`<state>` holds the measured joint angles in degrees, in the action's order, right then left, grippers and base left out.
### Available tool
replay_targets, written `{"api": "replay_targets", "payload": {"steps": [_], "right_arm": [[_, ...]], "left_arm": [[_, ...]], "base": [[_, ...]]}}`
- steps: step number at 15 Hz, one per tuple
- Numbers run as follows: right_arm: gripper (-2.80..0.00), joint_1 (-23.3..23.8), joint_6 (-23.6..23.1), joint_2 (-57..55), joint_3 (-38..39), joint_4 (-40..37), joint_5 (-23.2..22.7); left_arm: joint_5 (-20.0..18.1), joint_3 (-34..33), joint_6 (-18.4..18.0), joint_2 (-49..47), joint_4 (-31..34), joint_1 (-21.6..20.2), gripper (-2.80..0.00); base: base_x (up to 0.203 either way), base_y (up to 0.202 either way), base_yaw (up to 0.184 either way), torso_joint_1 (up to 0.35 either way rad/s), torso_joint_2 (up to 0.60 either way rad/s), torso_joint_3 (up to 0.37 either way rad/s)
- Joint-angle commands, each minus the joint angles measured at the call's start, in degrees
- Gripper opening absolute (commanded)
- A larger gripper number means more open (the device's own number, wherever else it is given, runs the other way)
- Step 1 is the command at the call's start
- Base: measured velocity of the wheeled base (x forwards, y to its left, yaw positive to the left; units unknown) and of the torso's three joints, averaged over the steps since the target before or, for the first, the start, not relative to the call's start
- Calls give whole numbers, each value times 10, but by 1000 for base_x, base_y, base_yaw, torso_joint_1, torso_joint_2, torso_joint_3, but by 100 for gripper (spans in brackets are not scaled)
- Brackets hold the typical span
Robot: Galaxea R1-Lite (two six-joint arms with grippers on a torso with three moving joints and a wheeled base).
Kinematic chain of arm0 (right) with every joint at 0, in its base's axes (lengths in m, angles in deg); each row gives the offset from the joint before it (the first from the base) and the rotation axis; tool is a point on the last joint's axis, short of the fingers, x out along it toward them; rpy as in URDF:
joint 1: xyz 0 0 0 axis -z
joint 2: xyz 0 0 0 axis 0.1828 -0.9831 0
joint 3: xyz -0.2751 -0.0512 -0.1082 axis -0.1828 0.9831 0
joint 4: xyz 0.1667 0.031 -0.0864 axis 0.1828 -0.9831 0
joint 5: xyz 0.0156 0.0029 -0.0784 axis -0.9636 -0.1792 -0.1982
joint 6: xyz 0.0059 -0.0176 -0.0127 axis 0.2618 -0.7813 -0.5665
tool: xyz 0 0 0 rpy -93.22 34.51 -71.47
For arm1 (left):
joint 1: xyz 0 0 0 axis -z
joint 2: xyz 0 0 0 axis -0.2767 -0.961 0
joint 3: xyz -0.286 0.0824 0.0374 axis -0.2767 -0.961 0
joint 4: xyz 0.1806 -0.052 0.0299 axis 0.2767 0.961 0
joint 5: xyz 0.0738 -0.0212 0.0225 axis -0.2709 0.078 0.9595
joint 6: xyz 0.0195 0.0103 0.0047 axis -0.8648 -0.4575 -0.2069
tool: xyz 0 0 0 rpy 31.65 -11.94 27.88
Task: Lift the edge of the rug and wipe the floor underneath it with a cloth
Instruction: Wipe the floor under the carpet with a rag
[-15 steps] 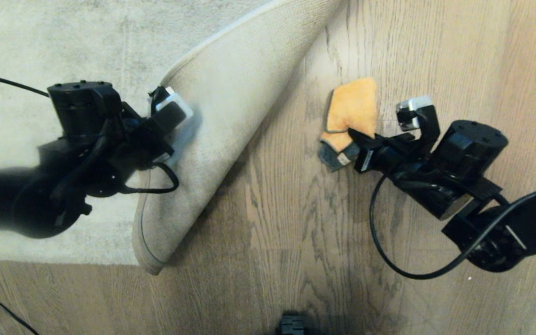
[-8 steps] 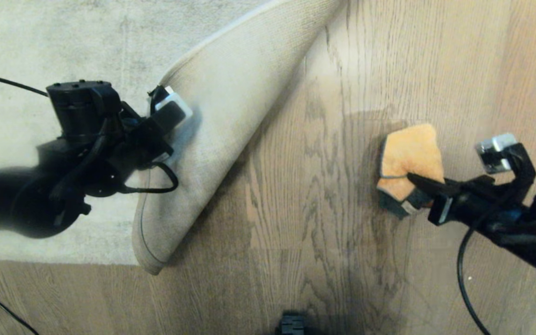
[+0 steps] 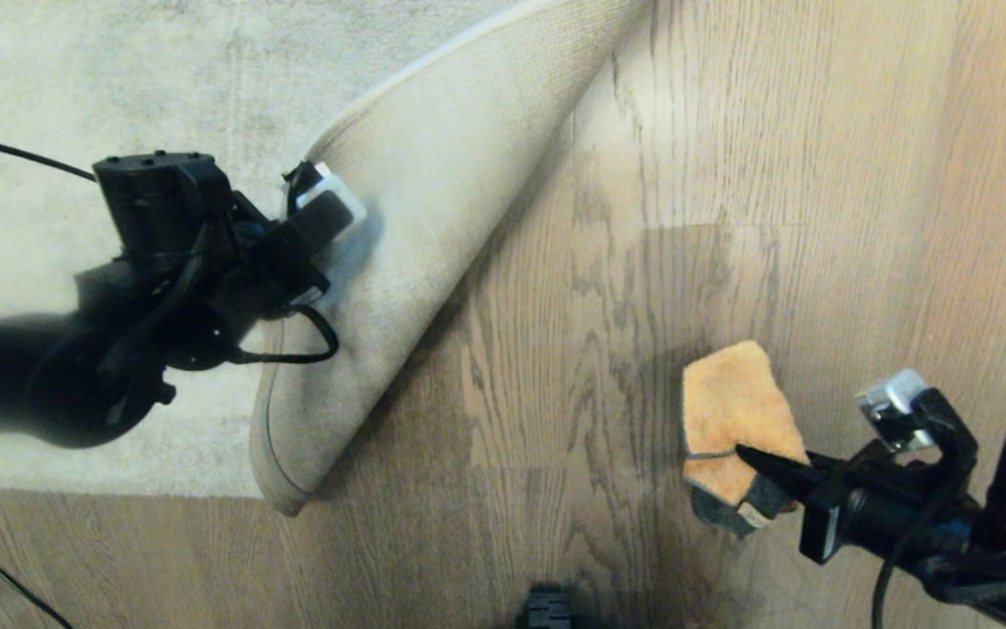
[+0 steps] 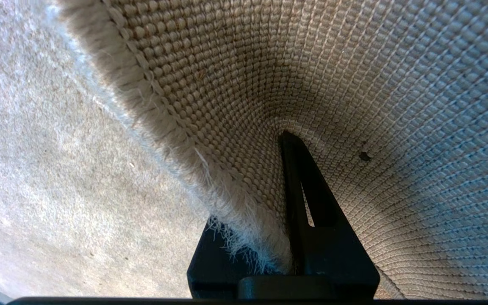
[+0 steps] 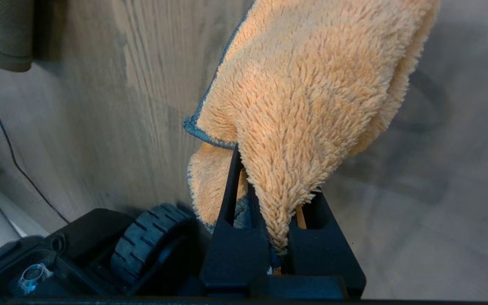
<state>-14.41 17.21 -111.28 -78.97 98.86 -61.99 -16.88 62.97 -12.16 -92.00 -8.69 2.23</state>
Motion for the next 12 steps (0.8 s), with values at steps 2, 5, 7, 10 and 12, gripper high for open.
{"api": "replay_targets", "payload": {"steps": [2, 5, 7, 10, 12], "right_arm": [[-280, -35, -1, -182, -22, 130, 1], [-280, -103, -4, -272, -105, 178, 5], [-280, -137, -4, -306, -174, 181, 19], [-280, -166, -5, -362, -263, 178, 37], [-280, -169, -6, -385, -315, 178, 40]], "left_arm": [[0, 1, -3, -7, -3, 0, -280], [1, 0, -2, -9, -3, 0, -280], [1, 0, -2, -10, -3, -1, -280], [3, 4, -1, -20, -3, -3, -280], [3, 5, -1, -22, -3, -3, -280]], "base": [[0, 0, 0, 0, 0, 0], [0, 0, 0, 0, 0, 0], [0, 0, 0, 0, 0, 0], [0, 0, 0, 0, 0, 0], [0, 0, 0, 0, 0, 0]]}}
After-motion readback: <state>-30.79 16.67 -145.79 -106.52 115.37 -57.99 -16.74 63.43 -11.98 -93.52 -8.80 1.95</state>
